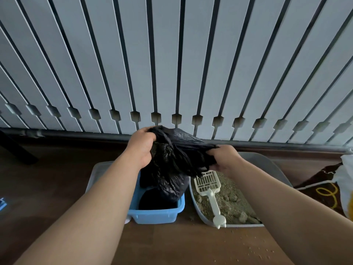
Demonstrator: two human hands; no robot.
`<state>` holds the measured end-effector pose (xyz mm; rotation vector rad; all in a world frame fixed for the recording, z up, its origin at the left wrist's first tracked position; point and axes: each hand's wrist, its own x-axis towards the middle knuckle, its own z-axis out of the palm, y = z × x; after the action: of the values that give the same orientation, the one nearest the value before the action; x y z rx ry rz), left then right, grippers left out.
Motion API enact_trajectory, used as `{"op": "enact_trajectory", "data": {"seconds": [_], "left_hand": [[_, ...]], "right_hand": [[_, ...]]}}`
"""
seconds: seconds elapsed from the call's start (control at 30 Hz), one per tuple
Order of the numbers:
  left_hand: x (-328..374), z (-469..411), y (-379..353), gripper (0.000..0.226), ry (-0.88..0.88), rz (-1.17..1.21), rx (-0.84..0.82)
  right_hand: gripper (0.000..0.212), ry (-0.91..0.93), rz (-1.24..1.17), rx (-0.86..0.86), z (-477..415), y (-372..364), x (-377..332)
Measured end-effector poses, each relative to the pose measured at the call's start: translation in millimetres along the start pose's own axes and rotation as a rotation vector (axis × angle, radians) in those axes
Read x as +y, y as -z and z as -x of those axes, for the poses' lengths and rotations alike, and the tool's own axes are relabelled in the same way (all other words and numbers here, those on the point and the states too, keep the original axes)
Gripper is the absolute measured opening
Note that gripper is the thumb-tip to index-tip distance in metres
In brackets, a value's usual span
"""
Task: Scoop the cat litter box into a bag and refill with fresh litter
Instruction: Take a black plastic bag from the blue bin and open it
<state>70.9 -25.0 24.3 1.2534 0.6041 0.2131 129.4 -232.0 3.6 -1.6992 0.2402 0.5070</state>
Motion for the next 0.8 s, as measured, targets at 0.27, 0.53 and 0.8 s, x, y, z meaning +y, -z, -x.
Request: {"op": "enact_trajectory", "data": {"seconds": [0.27, 0.53, 0.8], "left_hand": [[-6, -24, 30, 0.041, 0.065, 0.043, 0.316], [0, -2, 20, 0.031, 0.123, -0.167, 0.009], [-16, -3, -4, 0.059, -0.194, -0.494, -0.244]], "right_hand": [[0.029, -0.049, -0.496, 0.127, -3, 12, -12], [0.059, 0.084, 0.056, -0.083, -6, 26, -2], [0.033, 0.149, 0.143, 0.053, -1, 30, 4]]}}
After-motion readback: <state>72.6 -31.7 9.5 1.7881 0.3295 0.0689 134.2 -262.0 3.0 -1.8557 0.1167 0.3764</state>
